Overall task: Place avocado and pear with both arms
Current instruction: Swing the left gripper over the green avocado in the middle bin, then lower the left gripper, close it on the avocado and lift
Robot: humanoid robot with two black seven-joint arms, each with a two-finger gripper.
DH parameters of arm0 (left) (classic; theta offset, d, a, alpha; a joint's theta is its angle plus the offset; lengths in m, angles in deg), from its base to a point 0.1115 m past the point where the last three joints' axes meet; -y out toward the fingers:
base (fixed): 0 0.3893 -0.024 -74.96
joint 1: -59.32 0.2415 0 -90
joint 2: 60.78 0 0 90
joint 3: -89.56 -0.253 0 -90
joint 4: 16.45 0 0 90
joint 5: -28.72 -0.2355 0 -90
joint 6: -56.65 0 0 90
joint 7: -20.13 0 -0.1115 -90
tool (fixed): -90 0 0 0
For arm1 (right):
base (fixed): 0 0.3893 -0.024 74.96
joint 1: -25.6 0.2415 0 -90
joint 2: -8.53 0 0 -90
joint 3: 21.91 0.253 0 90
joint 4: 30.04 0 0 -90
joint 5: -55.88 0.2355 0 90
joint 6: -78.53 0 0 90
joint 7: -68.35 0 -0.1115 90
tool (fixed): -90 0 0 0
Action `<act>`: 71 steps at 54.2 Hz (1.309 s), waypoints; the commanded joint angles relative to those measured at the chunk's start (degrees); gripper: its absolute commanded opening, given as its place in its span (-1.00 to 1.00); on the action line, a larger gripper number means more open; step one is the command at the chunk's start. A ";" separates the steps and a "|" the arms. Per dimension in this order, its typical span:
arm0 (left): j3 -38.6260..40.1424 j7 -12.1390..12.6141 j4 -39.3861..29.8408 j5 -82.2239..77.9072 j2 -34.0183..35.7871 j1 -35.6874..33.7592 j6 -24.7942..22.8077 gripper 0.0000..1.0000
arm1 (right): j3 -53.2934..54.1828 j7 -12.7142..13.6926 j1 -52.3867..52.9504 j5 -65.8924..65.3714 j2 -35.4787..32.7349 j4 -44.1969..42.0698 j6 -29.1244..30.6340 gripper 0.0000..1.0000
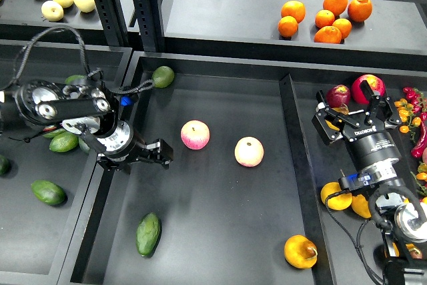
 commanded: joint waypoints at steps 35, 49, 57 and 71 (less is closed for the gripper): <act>-8.17 0.01 7.87 -2.20 -11.92 4.91 -0.01 0.99 | -0.01 0.16 0.70 0.00 0.00 -0.46 0.26 1.00; -8.17 0.01 9.36 -2.29 -12.71 7.02 -0.01 0.99 | 0.34 0.16 0.62 0.09 0.00 -0.46 0.52 1.00; -8.34 0.01 9.45 -2.29 -12.71 7.72 -0.01 0.99 | 0.43 0.16 0.62 0.17 0.00 -0.46 0.70 1.00; -8.61 0.01 9.63 -3.25 -12.63 9.22 -0.01 0.99 | 0.60 0.16 0.53 0.17 0.00 -0.46 0.79 1.00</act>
